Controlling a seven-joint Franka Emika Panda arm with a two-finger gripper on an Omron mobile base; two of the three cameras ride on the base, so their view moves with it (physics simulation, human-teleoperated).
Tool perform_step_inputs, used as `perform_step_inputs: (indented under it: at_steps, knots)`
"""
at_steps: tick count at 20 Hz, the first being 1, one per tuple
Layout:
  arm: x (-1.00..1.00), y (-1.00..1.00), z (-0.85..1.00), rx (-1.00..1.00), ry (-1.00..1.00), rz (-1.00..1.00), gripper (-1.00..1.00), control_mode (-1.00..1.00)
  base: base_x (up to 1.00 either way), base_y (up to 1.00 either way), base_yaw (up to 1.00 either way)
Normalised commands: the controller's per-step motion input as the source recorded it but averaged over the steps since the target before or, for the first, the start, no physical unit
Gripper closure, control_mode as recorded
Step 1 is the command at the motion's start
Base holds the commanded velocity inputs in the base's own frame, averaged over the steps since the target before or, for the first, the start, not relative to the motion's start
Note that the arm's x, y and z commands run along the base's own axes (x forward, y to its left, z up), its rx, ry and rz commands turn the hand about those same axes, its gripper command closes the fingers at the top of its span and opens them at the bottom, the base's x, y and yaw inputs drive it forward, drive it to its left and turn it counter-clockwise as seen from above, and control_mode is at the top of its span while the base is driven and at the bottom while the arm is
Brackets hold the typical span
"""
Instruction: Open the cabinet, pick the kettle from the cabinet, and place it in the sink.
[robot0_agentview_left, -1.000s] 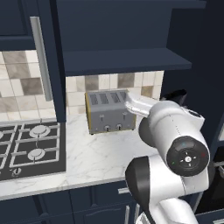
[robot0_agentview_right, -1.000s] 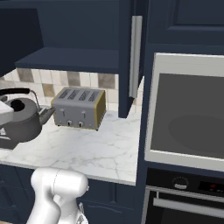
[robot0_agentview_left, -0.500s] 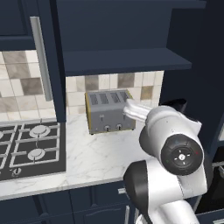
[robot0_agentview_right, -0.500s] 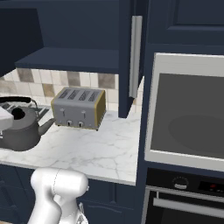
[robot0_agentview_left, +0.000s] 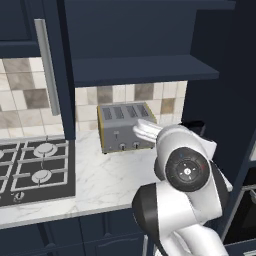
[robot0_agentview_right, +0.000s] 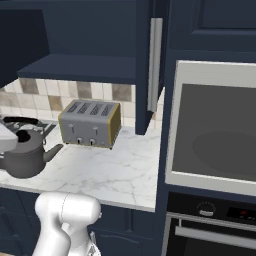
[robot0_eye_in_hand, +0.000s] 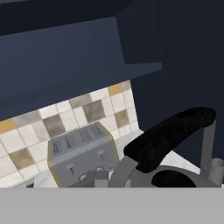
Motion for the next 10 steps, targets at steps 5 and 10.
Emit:
perform_step_inputs:
  at_steps: [5, 10]
  knots:
    - [0.34, 0.00, -0.36, 0.00, -0.11, 0.06, 1.00, -1.00, 0.00, 0.00, 0.00]
    - [0.37, -0.01, -0.33, 0.00, -0.10, 0.09, 1.00, -1.00, 0.00, 0.00, 0.00]
